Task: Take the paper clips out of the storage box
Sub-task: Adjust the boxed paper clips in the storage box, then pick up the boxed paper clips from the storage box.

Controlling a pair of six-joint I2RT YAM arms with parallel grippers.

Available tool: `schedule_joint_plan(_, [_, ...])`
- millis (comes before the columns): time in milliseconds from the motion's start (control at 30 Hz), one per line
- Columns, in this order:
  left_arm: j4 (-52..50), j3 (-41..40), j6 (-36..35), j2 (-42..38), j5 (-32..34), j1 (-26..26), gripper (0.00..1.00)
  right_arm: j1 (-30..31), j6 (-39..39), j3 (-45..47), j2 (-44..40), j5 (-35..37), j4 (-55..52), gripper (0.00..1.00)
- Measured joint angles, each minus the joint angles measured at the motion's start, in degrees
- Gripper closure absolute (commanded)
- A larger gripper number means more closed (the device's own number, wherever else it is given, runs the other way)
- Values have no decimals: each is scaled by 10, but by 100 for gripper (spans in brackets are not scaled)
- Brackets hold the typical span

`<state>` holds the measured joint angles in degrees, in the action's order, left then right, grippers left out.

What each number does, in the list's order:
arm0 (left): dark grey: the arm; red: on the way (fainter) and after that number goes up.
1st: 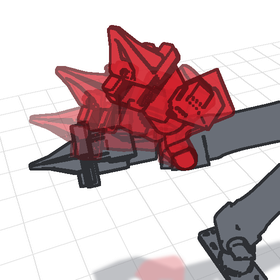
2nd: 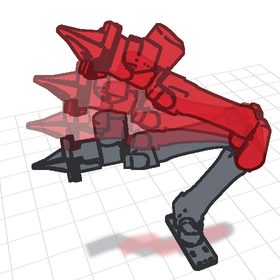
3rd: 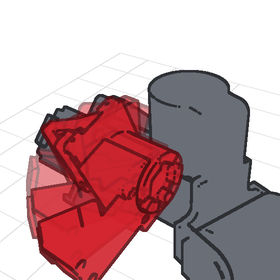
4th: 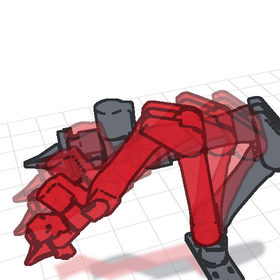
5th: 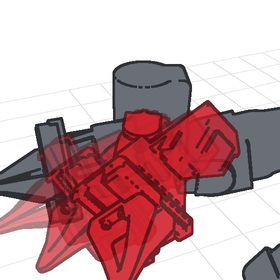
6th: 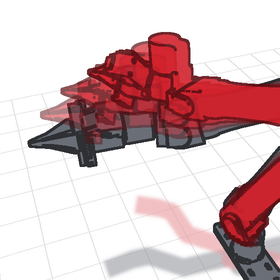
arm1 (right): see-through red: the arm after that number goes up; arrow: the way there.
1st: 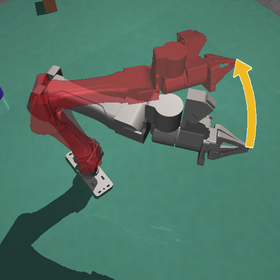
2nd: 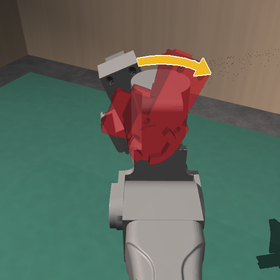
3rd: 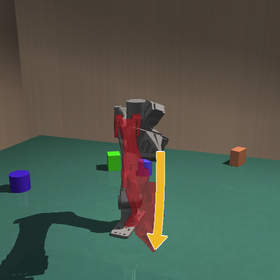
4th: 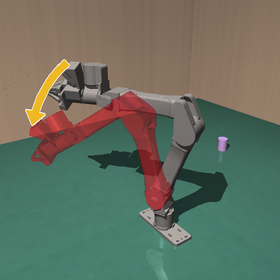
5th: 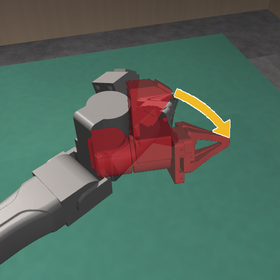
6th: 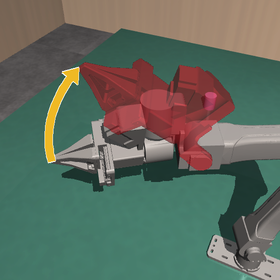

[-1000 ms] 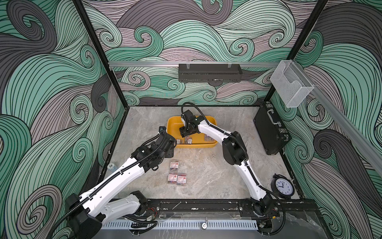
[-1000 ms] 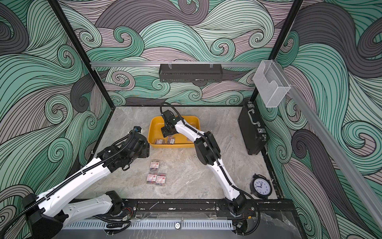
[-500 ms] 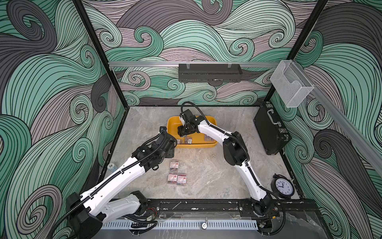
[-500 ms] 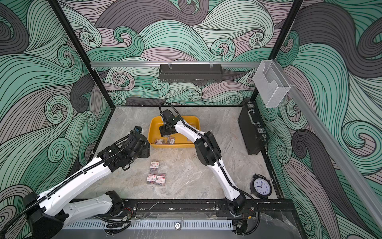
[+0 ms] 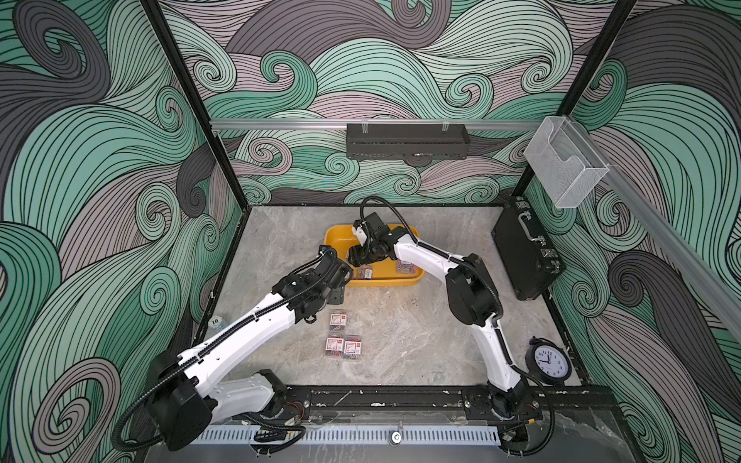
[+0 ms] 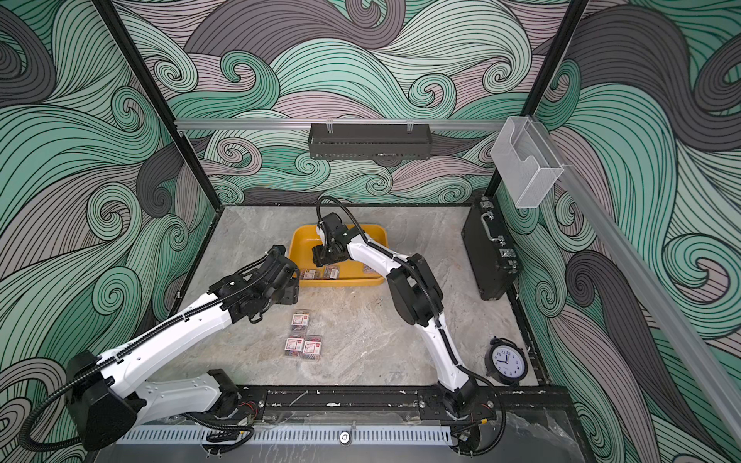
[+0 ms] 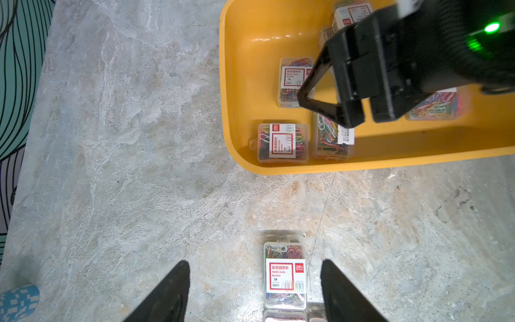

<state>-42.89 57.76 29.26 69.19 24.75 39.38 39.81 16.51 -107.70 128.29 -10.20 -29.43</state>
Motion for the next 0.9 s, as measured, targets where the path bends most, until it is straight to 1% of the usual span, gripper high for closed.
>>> schedule_joint_plan(167, [13, 35, -9, 45, -22, -17, 26, -6, -9, 82, -93, 15, 27, 33])
schedule_joint_plan(367, [20, 82, -30, 114, -90, -68, 26, -10, -16, 182, -181, 43, 40, 32])
schedule_joint_plan(500, [16, 134, -49, 181, -127, -96, 27, -17, -18, 256, -235, 63, 40, 31])
schedule_joint_plan(633, [10, 191, -70, 252, -149, -114, 27, -21, -17, 326, -295, 86, 40, 31])
schedule_joint_plan(900, [-6, 294, -105, 379, -191, -146, 29, -27, -10, 422, -400, 113, 40, 30])
